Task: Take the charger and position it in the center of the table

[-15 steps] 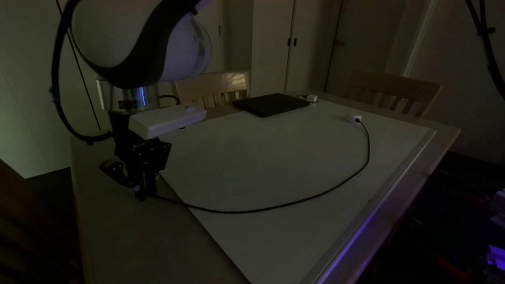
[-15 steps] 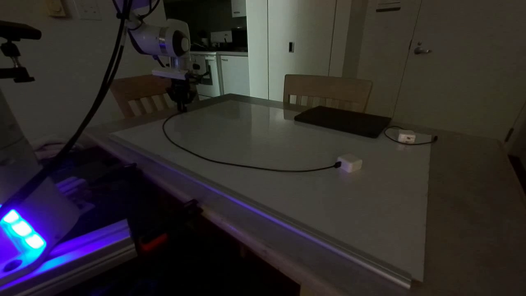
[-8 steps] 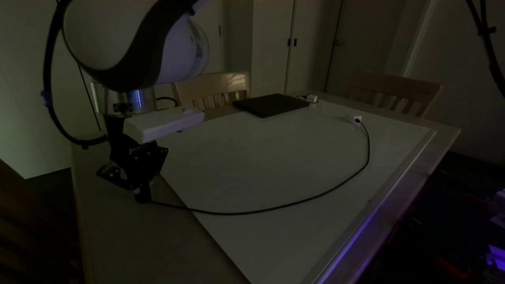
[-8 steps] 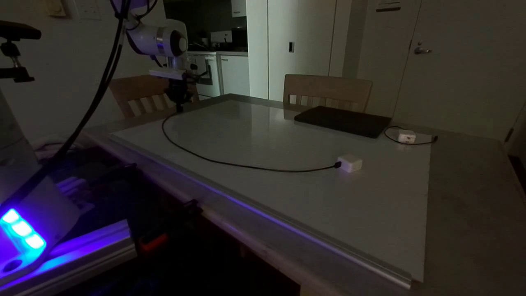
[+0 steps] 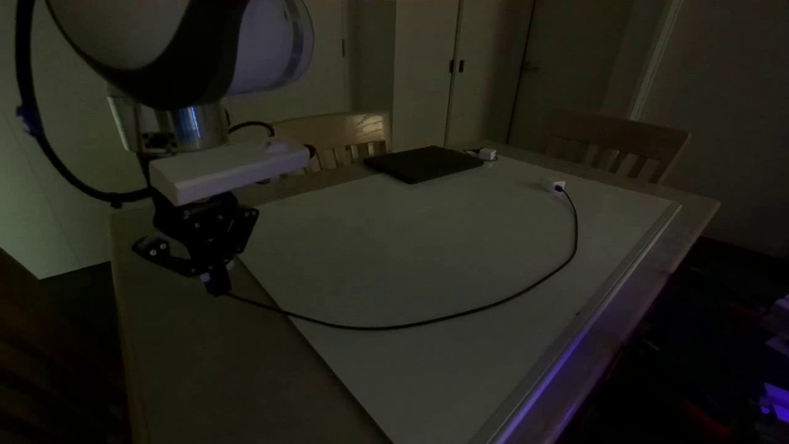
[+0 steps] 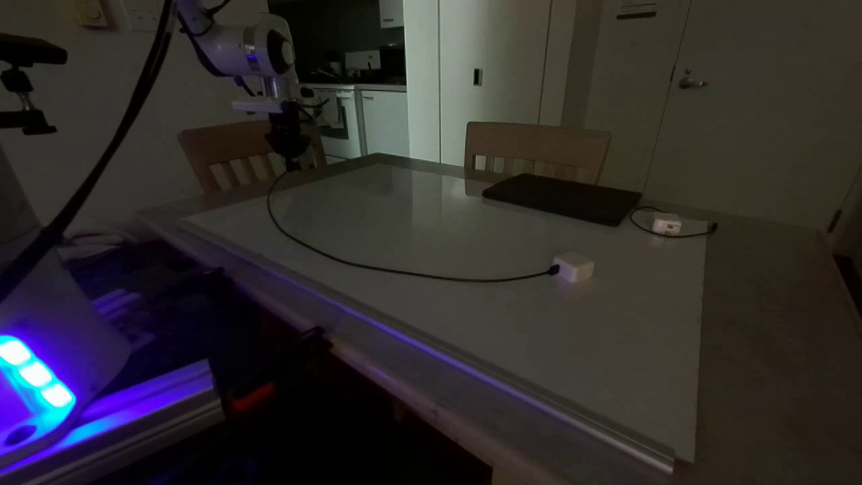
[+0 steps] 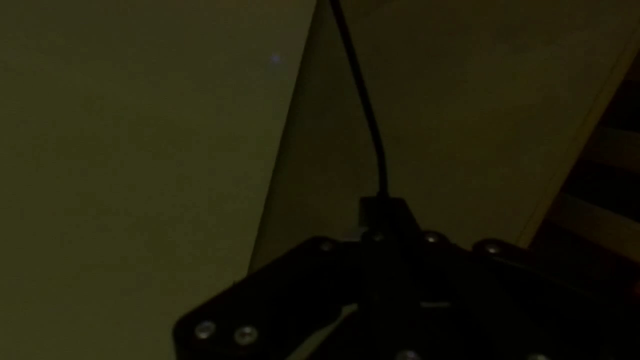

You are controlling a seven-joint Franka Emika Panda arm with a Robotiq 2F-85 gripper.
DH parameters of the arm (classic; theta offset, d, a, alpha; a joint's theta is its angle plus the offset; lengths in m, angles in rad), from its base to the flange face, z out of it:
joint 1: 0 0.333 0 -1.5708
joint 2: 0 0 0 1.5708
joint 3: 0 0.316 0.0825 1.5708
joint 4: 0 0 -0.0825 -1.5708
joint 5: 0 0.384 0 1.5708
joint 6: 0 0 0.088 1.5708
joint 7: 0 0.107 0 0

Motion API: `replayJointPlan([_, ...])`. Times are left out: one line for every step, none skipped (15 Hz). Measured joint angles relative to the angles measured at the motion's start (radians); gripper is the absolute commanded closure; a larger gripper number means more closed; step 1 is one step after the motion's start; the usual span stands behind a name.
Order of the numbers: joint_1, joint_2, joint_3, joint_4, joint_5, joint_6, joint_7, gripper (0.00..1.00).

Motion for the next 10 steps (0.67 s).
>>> replayJointPlan([0.006, -0.016, -0.013, -0.009, -0.001, 0.000, 0.039, 0.98])
replayJointPlan([0.013, -0.034, -0.029, -0.024, -0.004, 0.000, 0.082, 0.98])
replayJointPlan([0.018, -0.052, -0.044, -0.041, -0.007, 0.000, 0.122, 0.94])
replayJointPlan([0.019, -0.058, -0.049, -0.046, -0.007, 0.000, 0.130, 0.94])
replayJointPlan([0.019, -0.057, -0.048, -0.044, -0.007, 0.001, 0.129, 0.94])
replayJointPlan([0.019, -0.055, -0.048, -0.043, -0.007, 0.001, 0.129, 0.94])
replayJointPlan([0.021, -0.051, -0.047, -0.042, -0.007, 0.002, 0.129, 0.94])
replayJointPlan([0.021, -0.049, -0.046, -0.042, -0.007, 0.002, 0.129, 0.98])
replayJointPlan([0.021, -0.048, -0.046, -0.042, -0.007, 0.002, 0.129, 0.98])
replayJointPlan([0.022, -0.047, -0.046, -0.042, -0.007, 0.002, 0.129, 0.98])
